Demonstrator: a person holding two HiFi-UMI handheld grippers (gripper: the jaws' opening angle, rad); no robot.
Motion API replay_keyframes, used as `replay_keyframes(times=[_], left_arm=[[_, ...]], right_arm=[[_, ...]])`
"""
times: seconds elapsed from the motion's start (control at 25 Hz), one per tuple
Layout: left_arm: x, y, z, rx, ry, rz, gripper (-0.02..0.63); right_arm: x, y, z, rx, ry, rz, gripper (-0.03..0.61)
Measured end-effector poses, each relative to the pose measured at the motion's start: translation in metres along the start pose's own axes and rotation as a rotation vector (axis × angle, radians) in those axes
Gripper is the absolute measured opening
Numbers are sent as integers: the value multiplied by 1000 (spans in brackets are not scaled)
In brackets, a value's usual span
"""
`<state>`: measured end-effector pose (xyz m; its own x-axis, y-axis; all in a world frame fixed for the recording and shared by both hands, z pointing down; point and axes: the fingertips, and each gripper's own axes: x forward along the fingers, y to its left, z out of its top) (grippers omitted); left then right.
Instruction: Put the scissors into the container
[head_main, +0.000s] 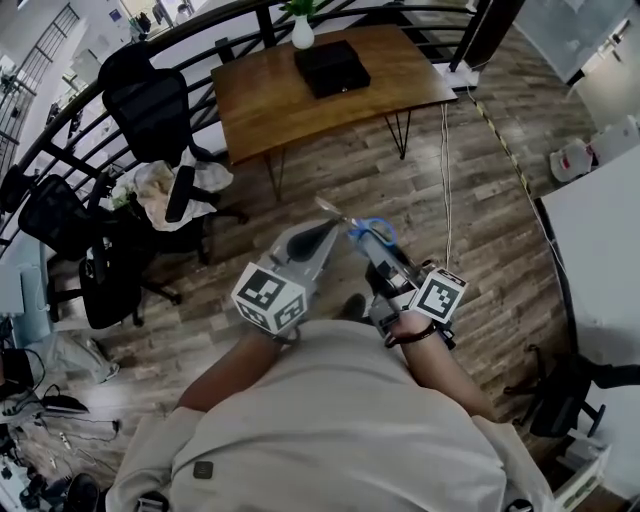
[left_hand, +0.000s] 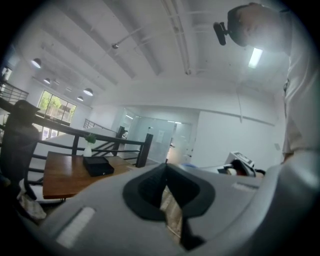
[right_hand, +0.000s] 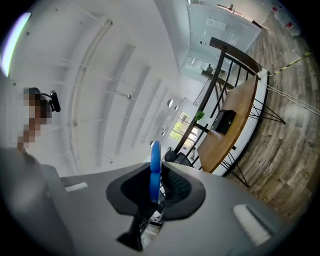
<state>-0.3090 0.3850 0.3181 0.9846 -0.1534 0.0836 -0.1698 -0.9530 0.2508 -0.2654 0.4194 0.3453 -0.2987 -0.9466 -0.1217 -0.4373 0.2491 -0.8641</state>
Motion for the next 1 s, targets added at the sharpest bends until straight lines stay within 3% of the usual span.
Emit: replay_keyframes(times=[0.32,1.0], left_arm=[[50,-19,-10,-3,18,18,3],[93,-31,-14,-4,33,-7,3]], right_arm=[[-24,-28,41,46,2,12,58],[-47,-43,74,39,-35,30,58]])
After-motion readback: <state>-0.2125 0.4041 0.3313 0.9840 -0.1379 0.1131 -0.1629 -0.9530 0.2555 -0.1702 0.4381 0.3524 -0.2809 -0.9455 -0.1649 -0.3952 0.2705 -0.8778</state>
